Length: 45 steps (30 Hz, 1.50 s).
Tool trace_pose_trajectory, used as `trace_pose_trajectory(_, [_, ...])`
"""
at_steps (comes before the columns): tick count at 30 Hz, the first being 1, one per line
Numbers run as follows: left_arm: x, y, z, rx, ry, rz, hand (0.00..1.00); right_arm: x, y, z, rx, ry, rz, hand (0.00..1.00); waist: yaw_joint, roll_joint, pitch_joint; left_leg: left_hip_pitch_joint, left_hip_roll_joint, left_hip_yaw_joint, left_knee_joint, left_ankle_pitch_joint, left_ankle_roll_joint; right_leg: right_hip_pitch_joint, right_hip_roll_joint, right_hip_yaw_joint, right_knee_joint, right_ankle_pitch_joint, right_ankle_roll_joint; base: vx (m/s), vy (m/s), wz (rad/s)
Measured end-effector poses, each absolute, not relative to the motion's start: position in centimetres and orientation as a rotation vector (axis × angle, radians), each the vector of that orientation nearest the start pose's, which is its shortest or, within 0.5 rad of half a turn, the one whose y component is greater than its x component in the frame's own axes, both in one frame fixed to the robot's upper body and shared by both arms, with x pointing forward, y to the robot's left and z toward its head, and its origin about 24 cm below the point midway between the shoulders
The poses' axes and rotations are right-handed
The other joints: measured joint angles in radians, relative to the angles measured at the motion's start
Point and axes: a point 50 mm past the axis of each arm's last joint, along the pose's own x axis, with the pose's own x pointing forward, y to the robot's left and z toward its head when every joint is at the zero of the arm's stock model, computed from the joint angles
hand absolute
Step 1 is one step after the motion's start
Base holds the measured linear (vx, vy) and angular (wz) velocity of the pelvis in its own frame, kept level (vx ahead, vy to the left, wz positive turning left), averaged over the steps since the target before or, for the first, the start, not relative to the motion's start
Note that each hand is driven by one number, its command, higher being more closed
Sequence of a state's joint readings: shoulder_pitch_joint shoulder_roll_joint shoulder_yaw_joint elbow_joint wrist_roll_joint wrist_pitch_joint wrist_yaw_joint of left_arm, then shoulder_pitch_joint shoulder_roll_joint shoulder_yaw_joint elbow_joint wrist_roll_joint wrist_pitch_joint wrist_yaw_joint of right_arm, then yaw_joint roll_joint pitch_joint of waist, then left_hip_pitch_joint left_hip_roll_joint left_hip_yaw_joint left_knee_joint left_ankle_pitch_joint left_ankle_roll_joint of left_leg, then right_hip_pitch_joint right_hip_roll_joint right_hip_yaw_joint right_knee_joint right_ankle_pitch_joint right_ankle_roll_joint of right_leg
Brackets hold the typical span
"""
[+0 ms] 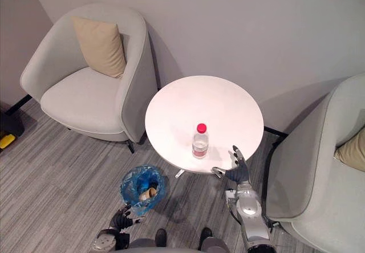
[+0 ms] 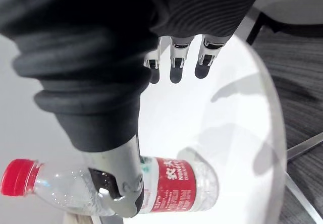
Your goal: Gather rubbish on tea table into small bin, then transfer packed bag to large trash can.
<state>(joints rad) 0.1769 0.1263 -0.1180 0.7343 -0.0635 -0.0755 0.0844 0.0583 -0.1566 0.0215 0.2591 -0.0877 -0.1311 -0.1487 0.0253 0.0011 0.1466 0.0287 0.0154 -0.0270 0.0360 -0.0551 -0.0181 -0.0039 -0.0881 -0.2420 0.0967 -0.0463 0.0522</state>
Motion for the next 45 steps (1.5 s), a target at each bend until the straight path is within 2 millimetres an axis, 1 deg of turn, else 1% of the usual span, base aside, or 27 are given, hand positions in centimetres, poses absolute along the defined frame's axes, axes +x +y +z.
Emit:
trace_pose_trajectory(3, [12.6, 18.2, -13.2, 0.112, 0.833, 0.058, 0.0, 24.2, -18.8, -0.6, -0.265, 0.131, -0.112, 0.0, 0.018, 0.0, 0.0, -0.004, -0.004, -0.004, 0.0, 0.004, -0.006, 0.007, 0.0, -0.009, -0.015, 0.0, 0.0, 0.03, -0.005, 0.09])
trace_pose_trajectory(4, [12.6, 18.2, -13.2, 0.112, 0.834, 0.057, 0.0, 24.4, -18.7, -0.5, -0.266, 0.128, -0.107, 0.0, 0.018, -0.001, 0.0, -0.007, -0.006, -0.009, 0.0, 0.008, -0.012, 0.008, -0.002, -0.014, -0.015, 0.0, 0.0, 0.01, -0.011, 0.27])
trace_pose_trajectory(7, [12.5, 18.3, -13.2, 0.114, 0.834, 0.056, 0.0, 25.4, -18.3, -0.5, -0.265, 0.131, -0.092, 0.0, 0.019, -0.001, -0.001, -0.024, -0.009, -0.04, 0.0, 0.016, -0.011, 0.008, -0.004, -0.045, -0.023, 0.0, 0.0, -0.02, -0.015, 0.31])
trace_pose_trajectory(9, [12.5, 18.3, -13.2, 0.113, 0.836, 0.055, 0.0, 25.9, -18.1, -0.6, -0.259, 0.138, -0.086, 0.0, 0.025, -0.001, 0.0, -0.037, -0.012, -0.056, -0.004, 0.031, -0.017, 0.007, -0.006, -0.066, -0.026, 0.002, -0.002, -0.05, -0.013, 0.28])
trace_pose_trajectory(11, [12.4, 18.3, -13.3, 0.113, 0.839, 0.056, 0.0, 26.3, -18.0, -0.6, -0.254, 0.141, -0.084, 0.0, 0.042, 0.0, 0.0, -0.045, -0.013, -0.057, -0.004, 0.033, -0.016, 0.001, -0.003, -0.068, -0.026, 0.004, -0.005, -0.07, -0.005, 0.11])
trace_pose_trajectory(14, [12.4, 18.3, -13.3, 0.111, 0.837, 0.056, 0.0, 27.1, -18.0, -0.5, -0.234, 0.142, -0.101, 0.0, 0.046, 0.002, 0.002, -0.067, -0.014, -0.082, -0.01, 0.05, -0.02, -0.012, -0.003, -0.094, -0.025, 0.008, -0.01, -0.09, -0.012, 0.25])
trace_pose_trajectory(15, [12.5, 18.3, -13.2, 0.109, 0.829, 0.056, 0.0, 27.5, -18.0, -0.1, -0.224, 0.13, -0.106, 0.0, 0.046, 0.005, 0.007, -0.072, -0.013, -0.089, -0.03, 0.068, -0.019, -0.024, -0.003, -0.102, -0.023, 0.012, -0.015, -0.09, -0.009, 0.25])
trace_pose_trajectory(17, [12.6, 18.2, -13.1, 0.107, 0.821, 0.057, 0.0, 28.5, -17.9, 0.4, -0.208, 0.119, -0.112, 0.0, 0.046, 0.014, 0.021, -0.092, -0.012, -0.103, -0.039, 0.083, -0.019, -0.044, -0.006, -0.115, -0.011, 0.014, -0.018, -0.11, -0.003, 0.22])
trace_pose_trajectory(19, [12.8, 18.2, -13.0, 0.105, 0.811, 0.056, 0.0, 28.8, -18.0, 0.6, -0.201, 0.113, -0.124, 0.0, 0.05, 0.019, 0.029, -0.1, -0.012, -0.104, -0.039, 0.088, -0.019, -0.054, -0.009, -0.118, -0.006, 0.014, -0.019, -0.07, 0.009, 0.08])
trace_pose_trajectory(21, [13.0, 18.2, -12.9, 0.098, 0.803, 0.06, 0.0, 29.6, -18.0, 1.3, -0.184, 0.093, -0.138, 0.0, 0.051, 0.032, 0.052, -0.105, -0.013, -0.107, -0.039, 0.091, -0.019, -0.061, -0.015, -0.122, 0.008, 0.014, -0.019, -0.08, 0.014, 0.06])
trace_pose_trajectory(25, [13.1, 18.1, -12.8, 0.094, 0.793, 0.062, 0.0, 30.2, -18.3, 2.0, -0.172, 0.076, -0.163, 0.0, 0.057, 0.04, 0.06, -0.131, -0.015, -0.11, -0.038, 0.097, -0.017, -0.093, -0.019, -0.124, 0.024, 0.012, -0.018, -0.05, 0.008, 0.03])
trace_pose_trajectory(27, [13.3, 18.1, -12.6, 0.086, 0.784, 0.064, 0.0, 30.3, -18.9, 1.9, -0.157, 0.086, -0.194, 0.0, 0.068, 0.04, 0.064, -0.142, -0.016, -0.115, -0.037, 0.105, -0.014, -0.102, -0.02, -0.128, 0.026, 0.012, -0.018, 0.02, -0.01, 0.08])
trace_pose_trajectory(28, [13.4, 18.1, -12.5, 0.075, 0.777, 0.069, 0.0, 30.6, -19.3, 2.0, -0.135, 0.089, -0.222, 1.0, 0.071, 0.044, 0.072, -0.145, -0.017, -0.121, -0.036, 0.107, -0.015, -0.103, -0.02, -0.134, 0.03, 0.011, -0.017, 0.02, -0.013, 0.1])
trace_pose_trajectory(29, [13.5, 18.1, -12.5, 0.071, 0.775, 0.071, 0.0, 30.8, -19.3, 2.2, -0.129, 0.086, -0.231, 1.0, 0.07, 0.045, 0.077, -0.147, -0.017, -0.125, -0.036, 0.108, -0.017, -0.104, -0.021, -0.137, 0.032, 0.011, -0.017, 0.02, -0.017, 0.13])
trace_pose_trajectory(31, [13.6, 18.0, -12.4, 0.059, 0.766, 0.076, 0.0, 32.0, -19.5, 3.4, -0.117, 0.052, -0.251, 1.0, 0.071, 0.051, 0.097, -0.156, -0.018, -0.131, -0.036, 0.112, -0.018, -0.113, -0.024, -0.142, 0.038, 0.011, -0.017, 0.0, -0.009, 0.09])
trace_pose_trajectory(32, [13.7, 18.0, -12.4, 0.058, 0.764, 0.076, 0.0, 32.2, -19.6, 3.7, -0.109, 0.046, -0.258, 1.0, 0.071, 0.052, 0.097, -0.159, -0.019, -0.132, -0.036, 0.114, -0.018, -0.118, -0.025, -0.142, 0.039, 0.011, -0.017, -0.01, 0.003, 0.05])
trace_pose_trajectory(34, [13.9, 17.9, -12.2, 0.051, 0.75, 0.075, 0.0, 33.2, -20.2, 4.9, -0.078, 0.023, -0.305, 1.0, 0.075, 0.056, 0.113, -0.165, -0.02, -0.135, -0.036, 0.118, -0.018, -0.125, -0.028, -0.144, 0.045, 0.011, -0.017, -0.01, 0.004, 0.04])
trace_pose_trajectory(36, [14.1, 17.8, -12.1, 0.043, 0.738, 0.078, 0.0, 33.7, -20.5, 5.4, -0.061, 0.012, -0.322, 1.0, 0.075, 0.061, 0.128, -0.166, -0.021, -0.136, -0.036, 0.12, -0.017, -0.126, -0.029, -0.144, 0.048, 0.011, -0.017, -0.01, 0.003, 0.02])
trace_pose_trajectory(45, [14.2, 17.7, -11.9, 0.023, 0.727, 0.084, 0.0, 33.7, -21.3, 5.8, -0.029, 0.004, -0.358, 1.0, 0.074, 0.071, 0.143, -0.175, -0.022, -0.133, -0.036, 0.12, -0.017, -0.139, -0.03, -0.139, 0.052, 0.011, -0.017, 0.0, 0.0, 0.0])
